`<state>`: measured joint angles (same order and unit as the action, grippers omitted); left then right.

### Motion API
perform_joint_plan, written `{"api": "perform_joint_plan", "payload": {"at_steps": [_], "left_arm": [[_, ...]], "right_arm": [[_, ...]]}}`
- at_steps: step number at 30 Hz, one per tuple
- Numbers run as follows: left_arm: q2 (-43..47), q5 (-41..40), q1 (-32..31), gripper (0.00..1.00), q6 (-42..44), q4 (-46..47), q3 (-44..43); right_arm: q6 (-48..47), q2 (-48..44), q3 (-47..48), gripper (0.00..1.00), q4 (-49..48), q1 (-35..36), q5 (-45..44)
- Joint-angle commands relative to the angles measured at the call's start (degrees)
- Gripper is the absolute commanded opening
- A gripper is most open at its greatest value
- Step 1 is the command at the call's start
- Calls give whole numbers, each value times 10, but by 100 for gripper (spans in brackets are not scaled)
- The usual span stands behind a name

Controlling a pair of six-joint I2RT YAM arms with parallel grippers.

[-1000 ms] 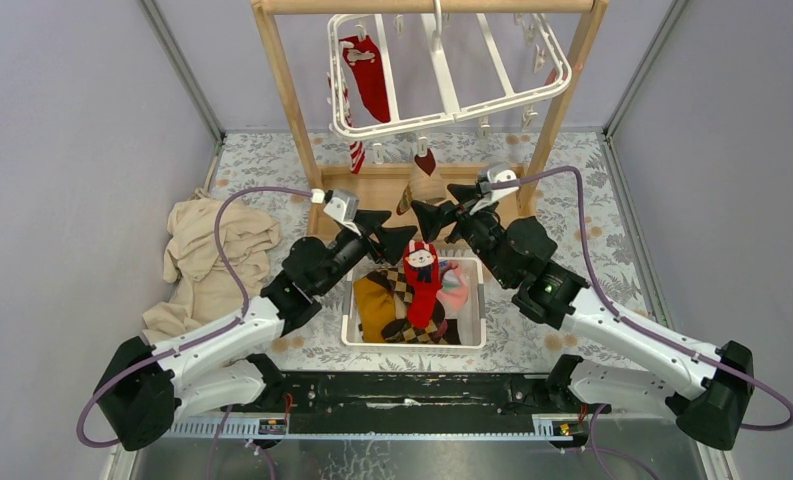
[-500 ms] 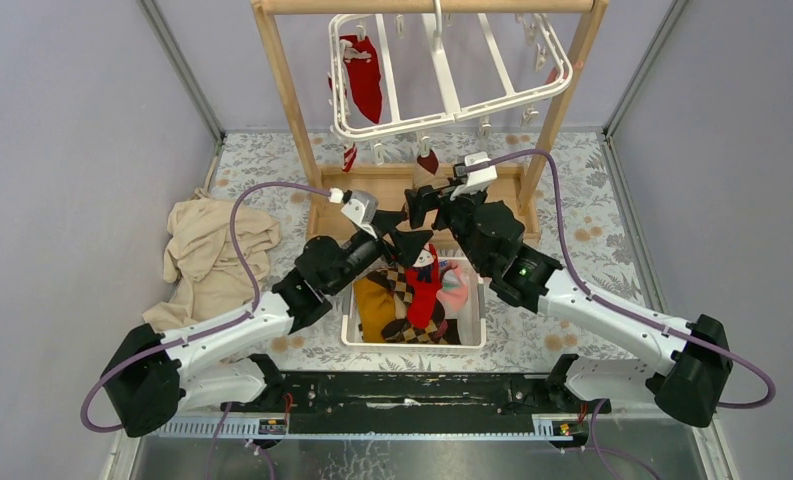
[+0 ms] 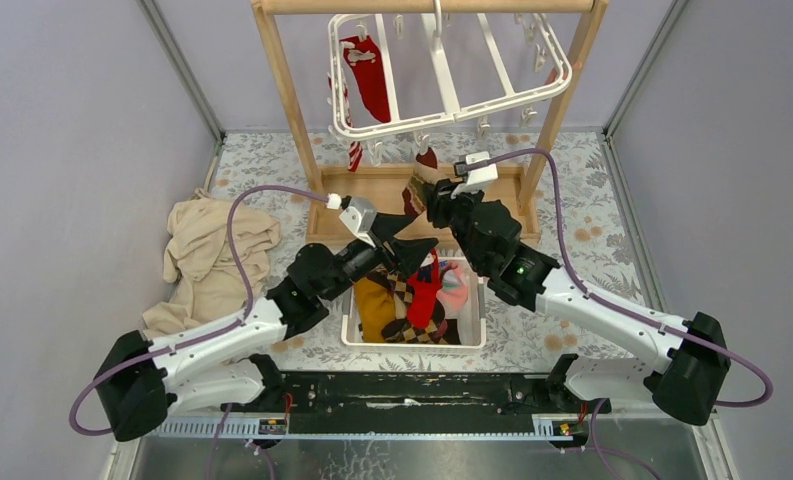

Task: Remove the socks clipped to the hanger
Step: Remove the sock from the hanger.

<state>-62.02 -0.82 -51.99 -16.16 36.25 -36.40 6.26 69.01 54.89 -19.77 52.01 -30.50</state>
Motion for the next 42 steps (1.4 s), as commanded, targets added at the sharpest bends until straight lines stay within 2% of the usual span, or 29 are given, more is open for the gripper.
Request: {"api": "perform_joint_plan", "payload": {"at_steps": [1,4,10,22,28,42], "left_arm": [[42,-2,-9,79,12,-19,-18],[73,-6,-10,79,8,-77,-43],[106,-15,-12,79,3,-145,-109],[71,-30,-25,79,-49,-139,-160],[62,-59,-28,79,-74,-173,-197],[-23,-147,-28,77,-47,-153,-273]], "right_arm": [[-3,-25,17,29,-16,-20,24],[-5,-41,19,20,5,-42,77],[-8,-76,30,18,61,-63,143],[18,-103,77,12,163,-63,217],[26,-104,105,11,218,-63,238],[30,-106,108,10,235,-63,242]]}}
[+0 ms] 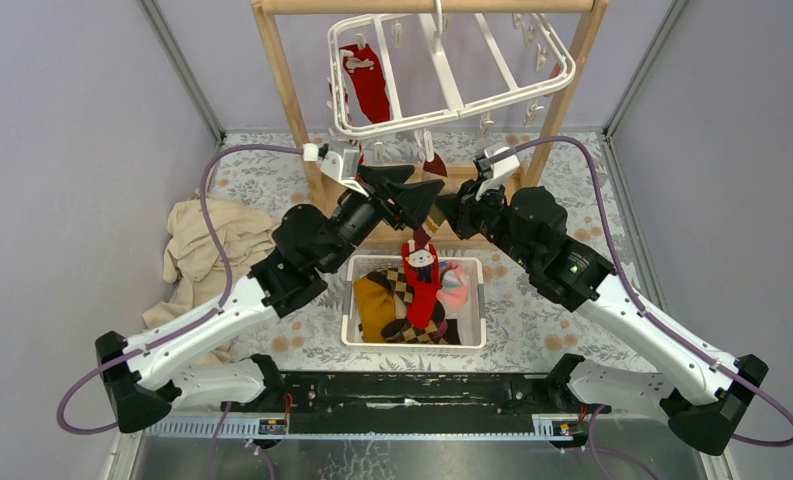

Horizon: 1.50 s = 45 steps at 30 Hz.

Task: Remove the socks clipped to the hanger
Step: Remove the sock from the hanger.

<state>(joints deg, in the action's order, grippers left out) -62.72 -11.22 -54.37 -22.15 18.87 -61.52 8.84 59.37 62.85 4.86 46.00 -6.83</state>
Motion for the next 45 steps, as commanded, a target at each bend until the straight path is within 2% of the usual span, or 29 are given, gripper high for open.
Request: {"api": "perform_joint_plan", "payload": {"at_steps": [1,8,17,22,30,45], "left_arm": [[-20,-54,-4,76,13,22,-24],[-51,-81,-3,66,17,21,-52],[-79,-83,-1,62,34,60,-58],[-81,-79,5,55,32,88,-51],[-89,-74,11,58,30,144,-34],[-113,-52,52,58,-2,176,-32]], "right_arm": [[4,-12,29,10,-10,-3,5],[3,-23,27,10,-4,-3,3],[2,-31,24,9,0,-3,7],[1,-35,21,8,2,-3,11],[1,-35,13,8,-1,-3,16],[-2,-33,5,6,-3,-3,25]]}}
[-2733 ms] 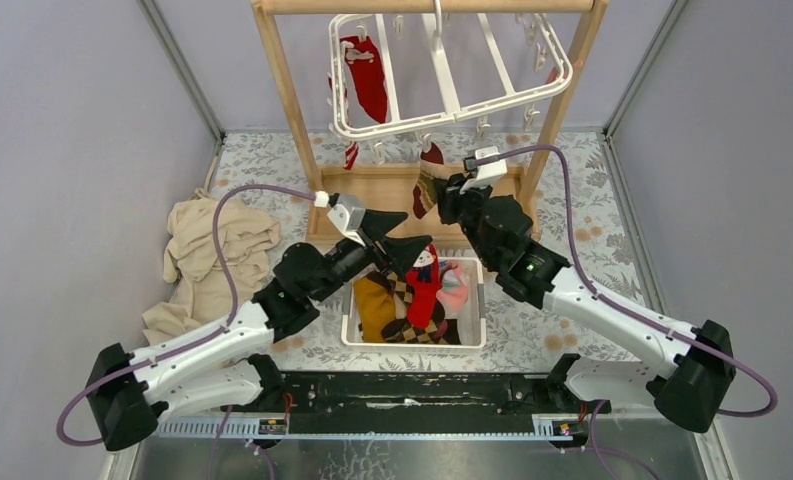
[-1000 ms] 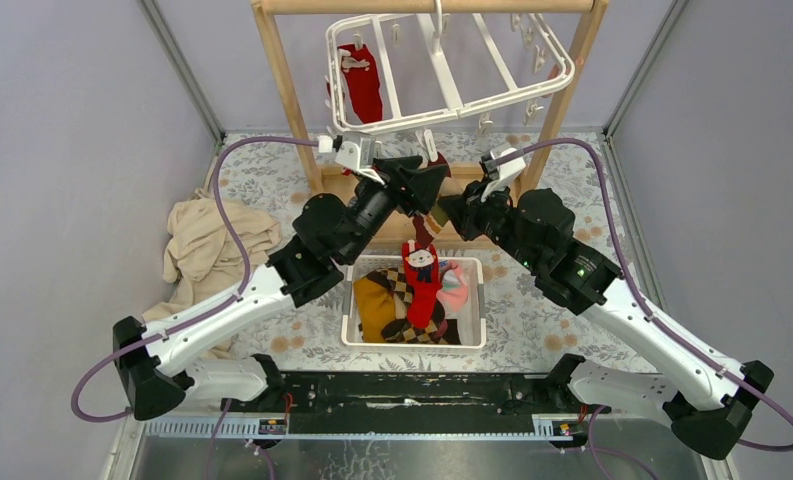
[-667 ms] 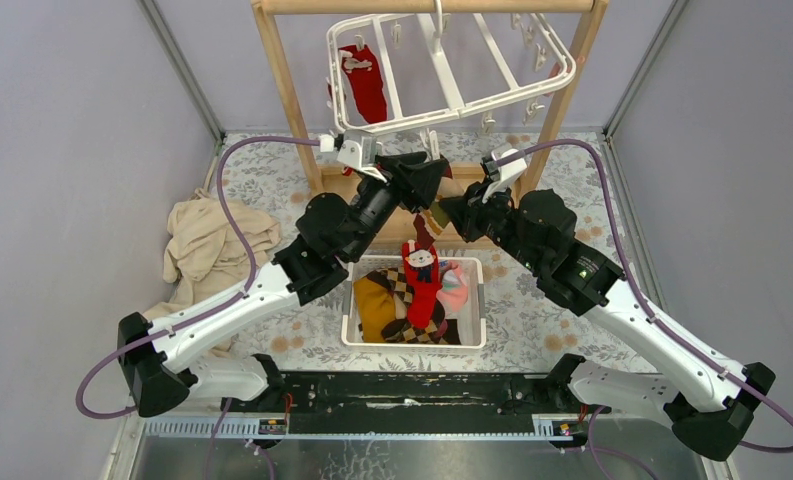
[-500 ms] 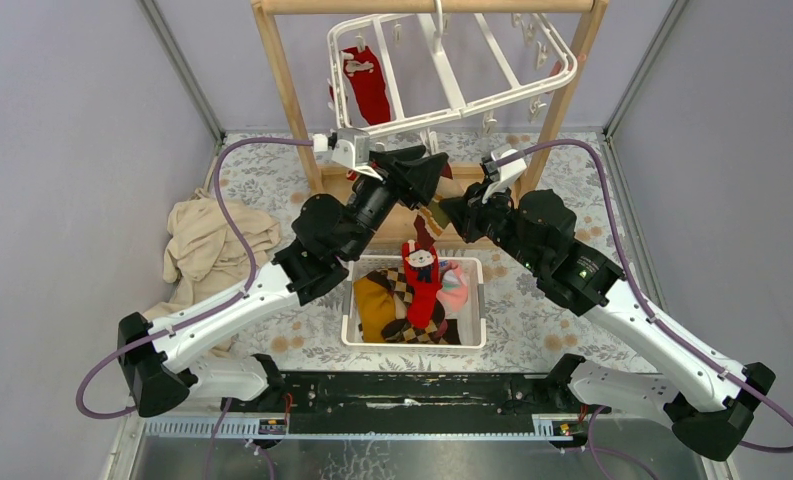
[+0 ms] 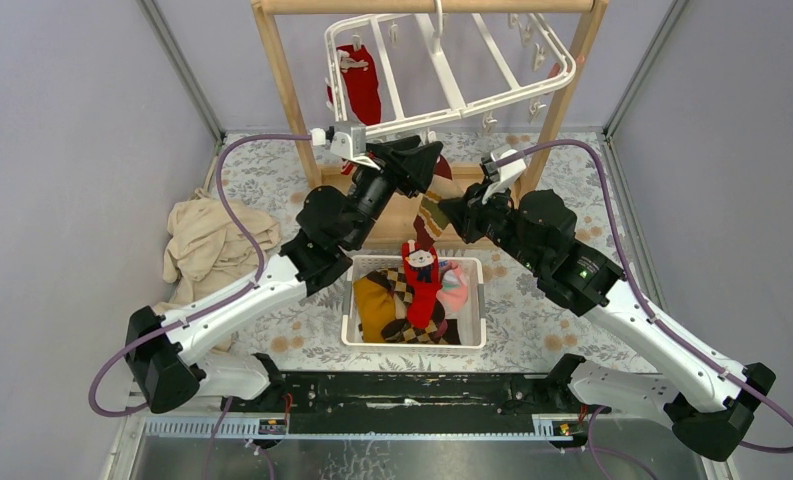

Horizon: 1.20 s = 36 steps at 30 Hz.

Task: Remove the socks clipped to the hanger
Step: Remove the sock from the hanger.

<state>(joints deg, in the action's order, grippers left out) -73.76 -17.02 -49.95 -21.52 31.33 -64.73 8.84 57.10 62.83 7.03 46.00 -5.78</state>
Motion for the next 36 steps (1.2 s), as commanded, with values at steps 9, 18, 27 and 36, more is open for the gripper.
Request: {"api": "perform_joint_plan", "payload": {"at_steps": [9,18,27,36], "left_arm": [[-23,11,10,57,-14,61,-11],[-31,19,19,32,-19,65,-9],[-25,31,29,17,-21,67,-5],[-4,44,30,32,-24,35,24]], "right_arm": [[-8,-5,-2,5,-27,-3,14],[-12,-2,-17,4,-31,-3,16],[5,-4,-62,3,-42,-3,29],[60,-64,-174,3,-5,-3,80]]}}
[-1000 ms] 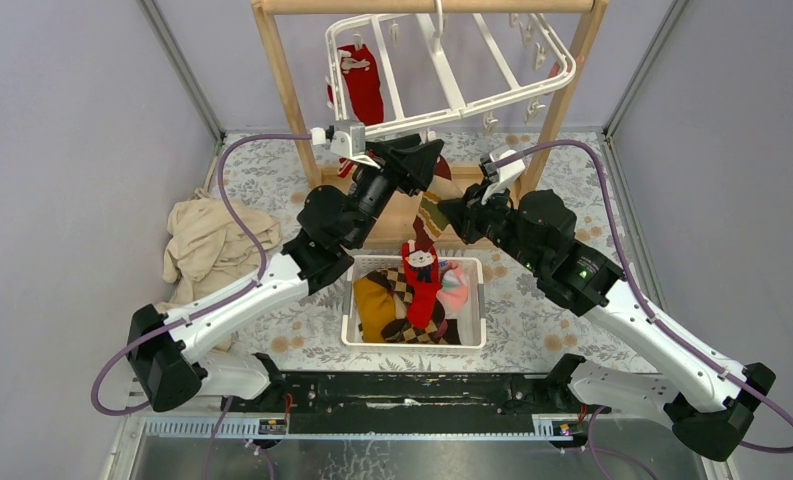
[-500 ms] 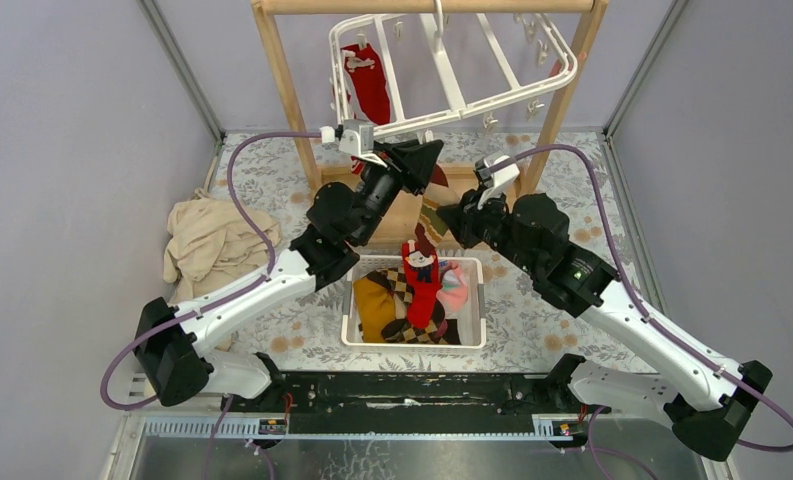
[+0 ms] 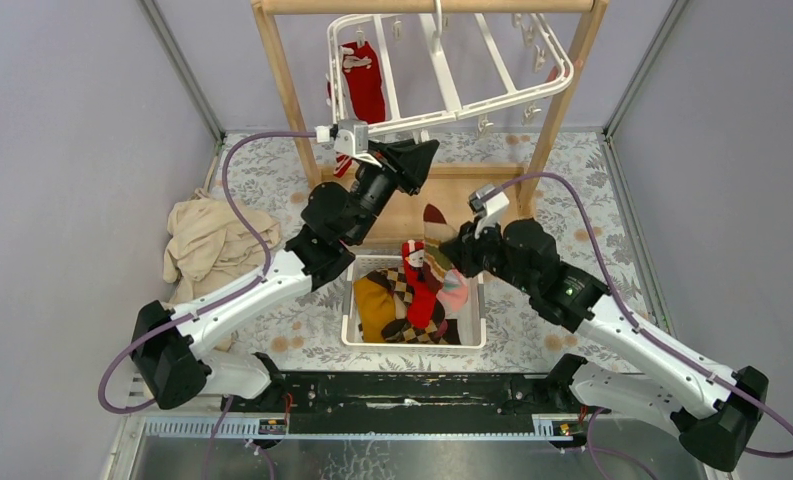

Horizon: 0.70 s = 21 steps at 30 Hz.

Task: Remove the socks clipped to the hanger
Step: Remove the sock from the hanger, then place the sock in the bin.

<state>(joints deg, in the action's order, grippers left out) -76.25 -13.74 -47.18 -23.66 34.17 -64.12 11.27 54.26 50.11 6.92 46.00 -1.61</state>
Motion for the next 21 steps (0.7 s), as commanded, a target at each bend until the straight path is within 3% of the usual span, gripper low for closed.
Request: {"api": "perform_joint_plan", "payload": {"at_steps": [1,5,11,16,19,21], "left_arm": [[23,14,3,36,-2,2,24],[31,31,2,44,-6,-13,45],[39,51,2,49,6,-41,61],[57,59,2,58,18,-63,68],[75,54,2,59,24,-75,79],[91,48,3,60,26,-81,92]], "right_arm": [[47,-40,-62,3,-3,-3,44],[74,-47,-115,4,-2,-2,55],[99,-28,-191,6,-44,-2,62],[93,-22,-181,48,-24,-2,41],[80,-39,-151,59,4,-2,21],[68,-47,-116,60,29,-2,11]]}}
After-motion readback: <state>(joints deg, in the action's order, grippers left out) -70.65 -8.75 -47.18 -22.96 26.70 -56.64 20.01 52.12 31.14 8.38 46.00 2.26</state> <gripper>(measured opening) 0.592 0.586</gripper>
